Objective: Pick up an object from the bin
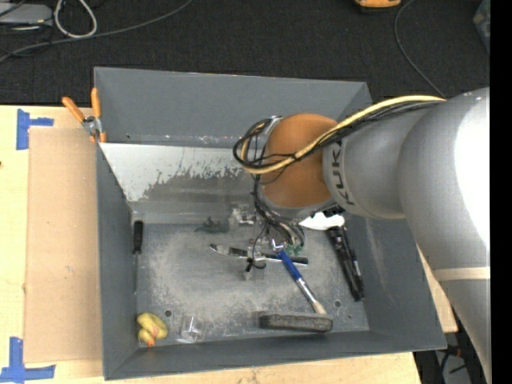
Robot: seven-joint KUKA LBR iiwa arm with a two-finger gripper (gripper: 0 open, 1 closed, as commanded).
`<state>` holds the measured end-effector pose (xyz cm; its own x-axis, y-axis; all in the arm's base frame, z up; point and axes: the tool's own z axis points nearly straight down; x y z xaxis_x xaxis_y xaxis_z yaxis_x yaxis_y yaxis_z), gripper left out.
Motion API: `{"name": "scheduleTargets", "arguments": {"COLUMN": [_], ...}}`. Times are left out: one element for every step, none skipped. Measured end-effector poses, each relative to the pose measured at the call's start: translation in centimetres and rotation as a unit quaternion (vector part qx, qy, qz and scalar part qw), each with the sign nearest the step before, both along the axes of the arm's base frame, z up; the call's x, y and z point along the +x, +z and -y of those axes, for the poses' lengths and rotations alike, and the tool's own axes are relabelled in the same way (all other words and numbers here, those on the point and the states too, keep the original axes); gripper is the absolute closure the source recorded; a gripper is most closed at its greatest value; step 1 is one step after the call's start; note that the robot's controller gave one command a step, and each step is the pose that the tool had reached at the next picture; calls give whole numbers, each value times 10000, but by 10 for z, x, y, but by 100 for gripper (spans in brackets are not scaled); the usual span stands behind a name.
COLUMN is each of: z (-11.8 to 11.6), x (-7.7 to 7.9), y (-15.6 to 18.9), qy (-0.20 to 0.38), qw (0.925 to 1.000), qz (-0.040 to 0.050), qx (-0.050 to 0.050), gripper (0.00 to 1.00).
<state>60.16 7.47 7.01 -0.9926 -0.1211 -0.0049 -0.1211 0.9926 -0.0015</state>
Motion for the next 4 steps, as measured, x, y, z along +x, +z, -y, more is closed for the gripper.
{"name": "scheduleTargets", "arguments": {"z": [6,6,6,6], "x": [1,1,0,-2], "y": [0,0,9,37], "qy": [-387,-385,-379,-376], "qw": [9992,9993,9993,9993], "qz": [-16,-16,-30,-60], "qx": [26,26,22,20], "gripper": [100,100,100,100]}}
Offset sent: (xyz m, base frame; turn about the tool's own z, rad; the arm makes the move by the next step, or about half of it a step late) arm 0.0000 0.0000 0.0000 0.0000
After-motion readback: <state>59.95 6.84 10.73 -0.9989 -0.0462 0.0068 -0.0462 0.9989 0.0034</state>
